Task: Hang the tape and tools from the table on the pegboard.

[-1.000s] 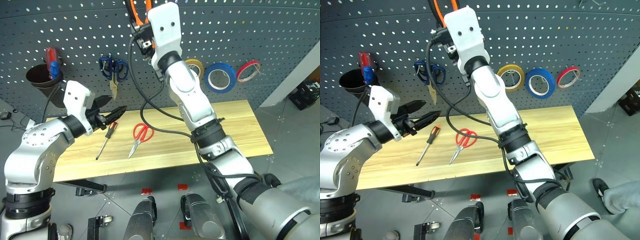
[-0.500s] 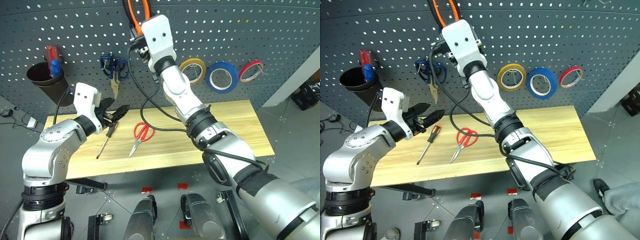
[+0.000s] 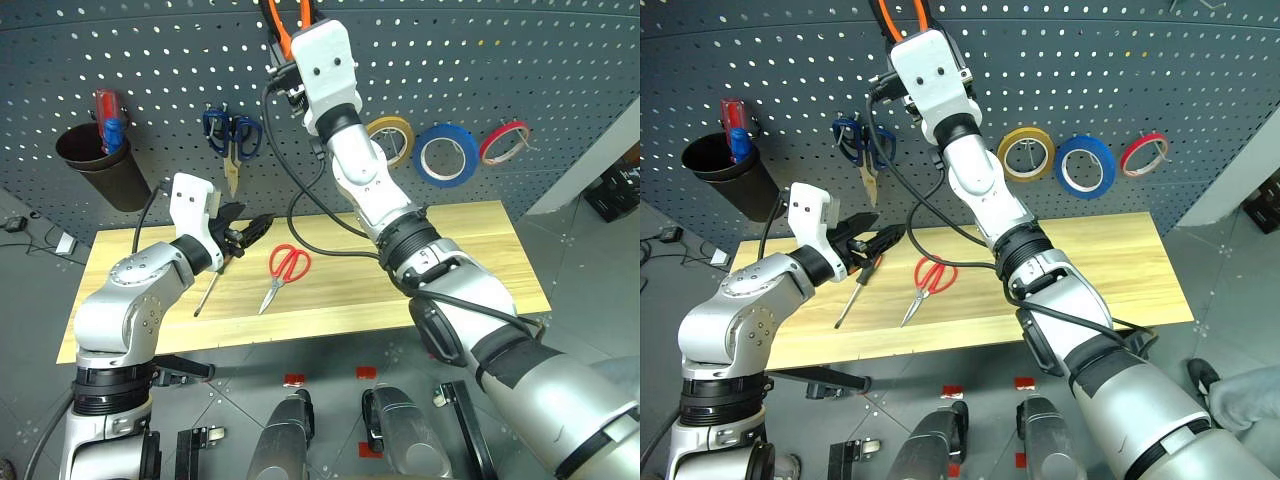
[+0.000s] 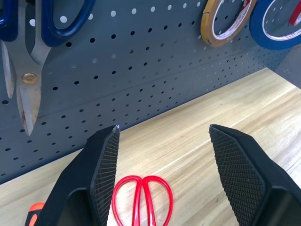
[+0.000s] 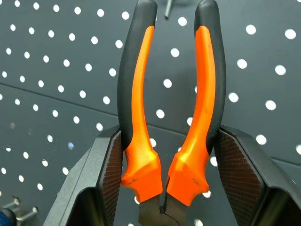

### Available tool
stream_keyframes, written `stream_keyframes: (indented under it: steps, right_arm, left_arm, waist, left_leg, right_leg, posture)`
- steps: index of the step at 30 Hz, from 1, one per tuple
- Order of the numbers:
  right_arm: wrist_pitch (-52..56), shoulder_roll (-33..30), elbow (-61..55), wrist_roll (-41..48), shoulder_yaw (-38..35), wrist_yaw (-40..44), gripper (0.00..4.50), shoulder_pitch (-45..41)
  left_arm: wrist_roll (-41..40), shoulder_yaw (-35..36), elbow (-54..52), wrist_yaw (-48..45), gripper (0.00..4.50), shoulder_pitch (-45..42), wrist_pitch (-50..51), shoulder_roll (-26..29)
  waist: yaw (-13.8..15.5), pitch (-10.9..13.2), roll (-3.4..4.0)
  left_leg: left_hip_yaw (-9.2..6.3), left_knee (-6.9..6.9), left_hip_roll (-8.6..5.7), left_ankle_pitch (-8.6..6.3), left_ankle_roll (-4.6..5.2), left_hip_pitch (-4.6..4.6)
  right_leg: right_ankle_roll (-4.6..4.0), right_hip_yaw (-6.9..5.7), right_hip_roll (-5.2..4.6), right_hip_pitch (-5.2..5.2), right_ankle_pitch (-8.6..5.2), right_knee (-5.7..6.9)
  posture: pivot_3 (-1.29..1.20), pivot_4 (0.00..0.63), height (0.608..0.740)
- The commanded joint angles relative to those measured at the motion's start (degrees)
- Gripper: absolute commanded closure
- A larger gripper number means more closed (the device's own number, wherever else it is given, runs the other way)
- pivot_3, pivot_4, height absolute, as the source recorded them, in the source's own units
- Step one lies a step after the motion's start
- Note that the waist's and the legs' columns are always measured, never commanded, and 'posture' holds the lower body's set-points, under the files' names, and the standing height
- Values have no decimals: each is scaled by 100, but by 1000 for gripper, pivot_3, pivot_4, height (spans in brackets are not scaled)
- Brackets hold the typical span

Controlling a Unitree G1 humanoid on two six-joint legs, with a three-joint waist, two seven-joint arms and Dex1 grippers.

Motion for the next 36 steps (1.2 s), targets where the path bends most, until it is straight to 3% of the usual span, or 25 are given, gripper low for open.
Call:
stream_keyframes:
  steps: [1, 10, 16, 27, 36]
  right_arm:
    - [-31, -64, -981, 58, -12, 159, 1898, 255]
    - [1807, 152, -3635, 401, 142, 848, 1898, 1635]
    - [2493, 136, -4438, 392, 179, 979, 1898, 2024]
    - [2212, 10, -4359, 230, 176, 940, 1898, 1799]
    - [1014, 137, -2294, 232, -5, 563, 1898, 454]
  left_arm:
    - [-4, 112, -306, 22, 1308, 117, -151, -21]
    - [-26, 139, -481, 87, 1308, 378, -184, -102]
    - [-9, 159, -456, 48, 1308, 369, -237, -69]
    - [2, 252, -401, 96, 1308, 318, -218, -35]
    - [291, 34, 391, -112, 1308, -323, -352, 125]
  waist:
    - [-4, 0, 0]
    - [-42, -1, 0]
    - [-45, -2, -1]
    - [-46, -1, -1]
    - [-35, 102, -3]
  left_leg:
    - [0, 1, 0, 0, 0, 0]
    - [0, 6, 2, -1, 1, 0]
    - [-2, 8, 2, -1, 1, 0]
    - [0, 8, 2, -1, 1, 0]
    - [-1, 7, 8, -2, 3, 3]
  right_leg:
    - [0, 0, 0, 0, 0, -1]
    - [0, 1, 2, 0, 0, 4]
    - [0, -2, 2, 1, 0, 5]
    - [1, -2, 2, 1, 1, 4]
    - [-2, -7, 7, 3, 1, 7]
  posture:
    - [-166, 277, 740]
    - [-182, 248, 740]
    - [-181, 235, 740]
    - [-162, 269, 740]
    - [-107, 347, 740]
